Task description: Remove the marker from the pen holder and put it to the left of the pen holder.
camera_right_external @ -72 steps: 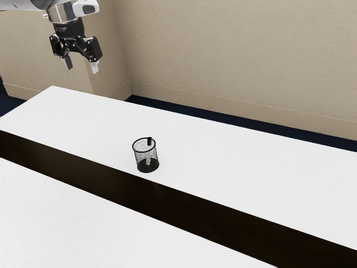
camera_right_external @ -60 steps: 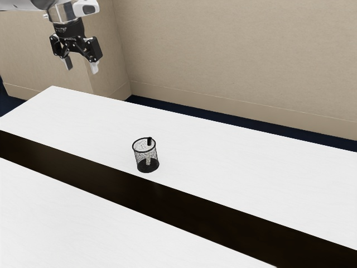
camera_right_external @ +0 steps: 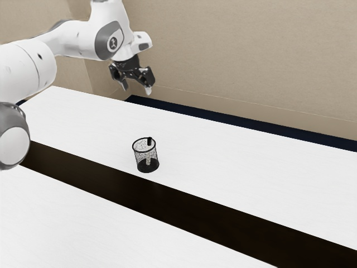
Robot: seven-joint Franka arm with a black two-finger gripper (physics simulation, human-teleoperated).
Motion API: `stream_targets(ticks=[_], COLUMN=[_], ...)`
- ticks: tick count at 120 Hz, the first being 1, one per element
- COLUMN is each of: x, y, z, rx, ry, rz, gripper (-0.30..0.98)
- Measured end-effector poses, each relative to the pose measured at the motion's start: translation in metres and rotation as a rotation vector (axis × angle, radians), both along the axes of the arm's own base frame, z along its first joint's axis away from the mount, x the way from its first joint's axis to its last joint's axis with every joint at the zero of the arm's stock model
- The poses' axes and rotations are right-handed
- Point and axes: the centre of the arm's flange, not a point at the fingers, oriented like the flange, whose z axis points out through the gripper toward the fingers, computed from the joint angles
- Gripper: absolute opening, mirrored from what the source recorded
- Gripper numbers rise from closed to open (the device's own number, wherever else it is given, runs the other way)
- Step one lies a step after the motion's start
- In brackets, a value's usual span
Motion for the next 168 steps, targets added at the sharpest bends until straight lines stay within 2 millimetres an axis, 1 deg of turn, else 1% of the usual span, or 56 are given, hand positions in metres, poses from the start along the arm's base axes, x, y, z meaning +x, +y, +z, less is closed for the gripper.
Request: stream_targets(ticks=[8, 15, 22, 28, 37, 43, 56, 71, 87, 99, 112, 119, 140, 149, 168], x=[0.018, 0.03, 0.039, 0.044, 0.049, 0.05, 0.047, 0.037, 0.028, 0.017, 0.009, 0.006, -0.006, -0.008, -0.013], y=[-0.011, -0.03, -0.041, -0.046, -0.047, -0.048, -0.044, -0.038, -0.041, -0.042, -0.03, -0.027, -0.029, -0.034, -0.041], z=[-0.034, -0.051, -0.067, -0.075, -0.095, -0.103, -0.113, -0.124, -0.129, -0.144, -0.158, -0.163, -0.166, -0.165, -0.17], rx=[-0.004, -0.009, -0.014, -0.018, -0.013, -0.016, -0.017, -0.057, -0.116, -0.136, -0.134, -0.136, -0.169, -0.178, -0.199], ry=[-0.035, -0.08, -0.117, -0.137, -0.139, -0.13, -0.085, -0.008, 0.054, 0.11, 0.15, 0.164, 0.196, 0.199, 0.218], rz=[0.025, 0.033, 0.051, 0.078, 0.136, 0.176, 0.274, 0.396, 0.498, 0.562, 0.635, 0.666, 0.734, 0.751, 0.787], gripper=[0.69, 0.69, 0.69, 0.69, 0.69, 0.69, 0.69, 0.69, 0.69, 0.69, 0.69, 0.69, 0.69, 0.69, 0.69])
